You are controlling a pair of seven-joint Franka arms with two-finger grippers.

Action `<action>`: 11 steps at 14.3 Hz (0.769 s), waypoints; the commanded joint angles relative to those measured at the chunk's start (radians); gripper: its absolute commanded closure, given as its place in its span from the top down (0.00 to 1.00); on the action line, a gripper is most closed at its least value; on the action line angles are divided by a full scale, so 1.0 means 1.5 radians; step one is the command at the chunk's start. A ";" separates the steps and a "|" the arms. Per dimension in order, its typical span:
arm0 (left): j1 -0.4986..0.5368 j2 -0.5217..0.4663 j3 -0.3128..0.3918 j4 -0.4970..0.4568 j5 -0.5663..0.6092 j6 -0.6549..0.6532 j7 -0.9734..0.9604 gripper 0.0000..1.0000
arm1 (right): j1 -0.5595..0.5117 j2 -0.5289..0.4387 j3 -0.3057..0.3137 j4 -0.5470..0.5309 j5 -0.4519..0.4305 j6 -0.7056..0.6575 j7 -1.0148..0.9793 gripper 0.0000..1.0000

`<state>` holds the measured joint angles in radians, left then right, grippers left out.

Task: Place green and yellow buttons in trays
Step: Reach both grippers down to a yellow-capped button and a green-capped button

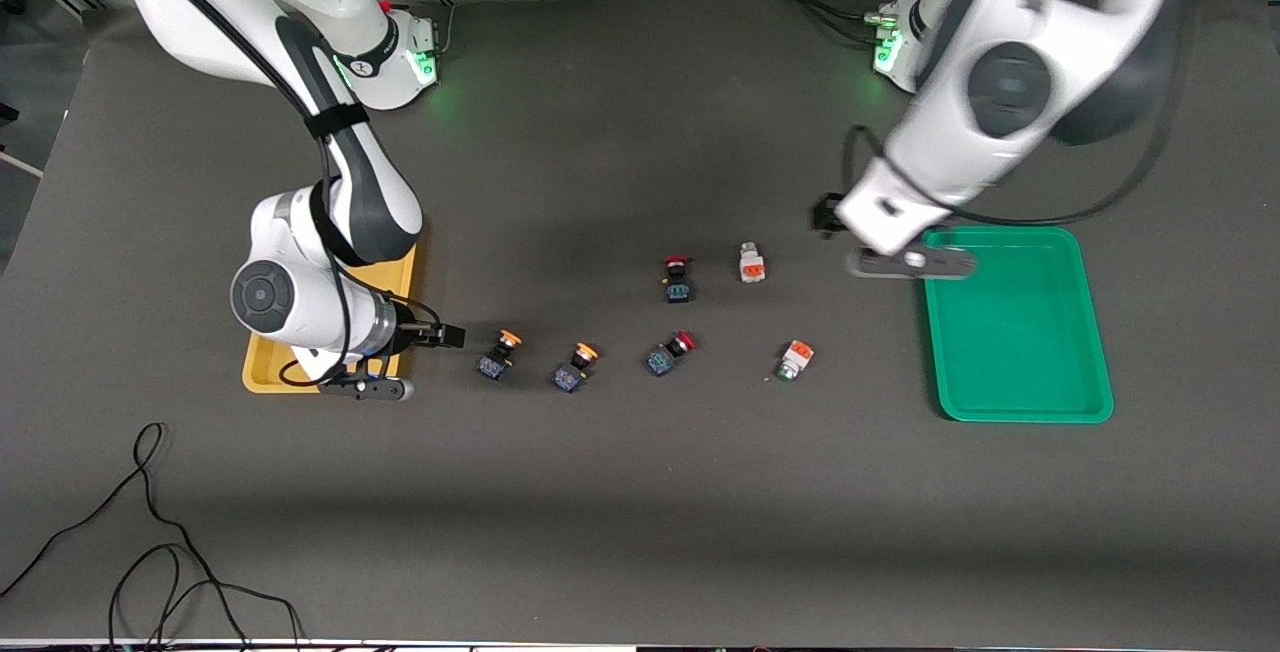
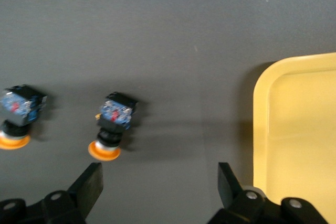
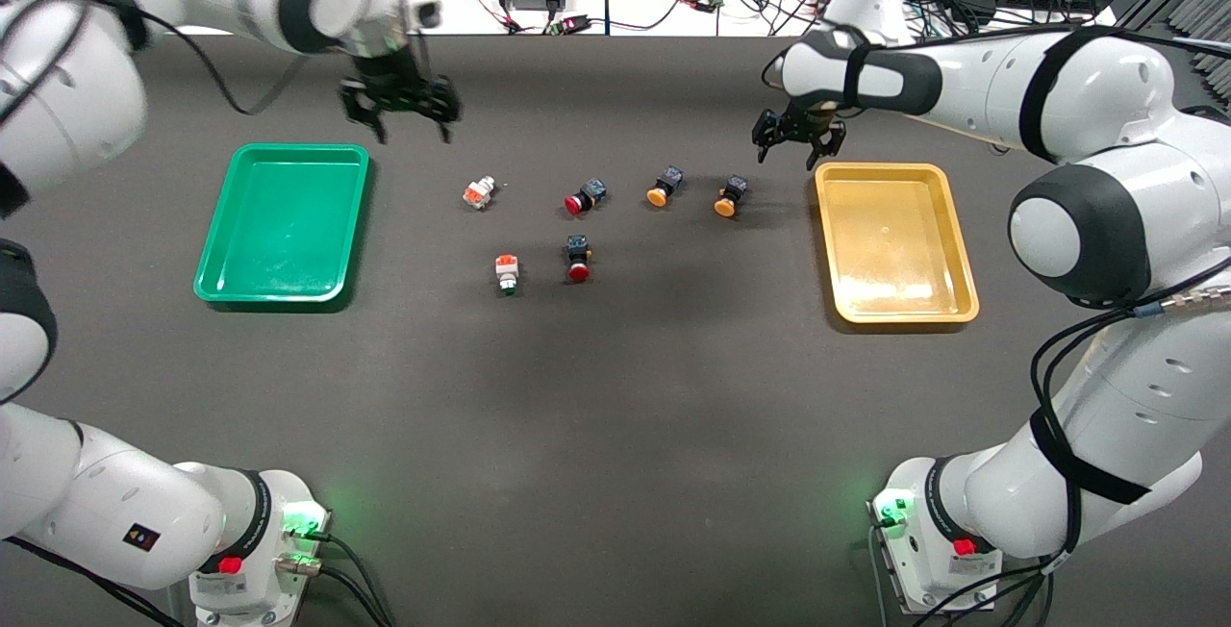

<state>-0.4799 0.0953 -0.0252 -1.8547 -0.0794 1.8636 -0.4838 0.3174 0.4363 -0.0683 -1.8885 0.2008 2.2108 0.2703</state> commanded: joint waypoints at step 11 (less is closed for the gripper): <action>-0.094 0.129 0.012 -0.104 -0.022 0.222 -0.130 1.00 | 0.002 0.107 0.099 -0.048 0.009 0.232 0.272 0.99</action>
<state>-0.5875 0.2252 -0.0225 -1.9911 -0.1095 2.1217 -0.6293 0.3188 0.5501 0.0688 -1.9740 0.2078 2.4977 0.6365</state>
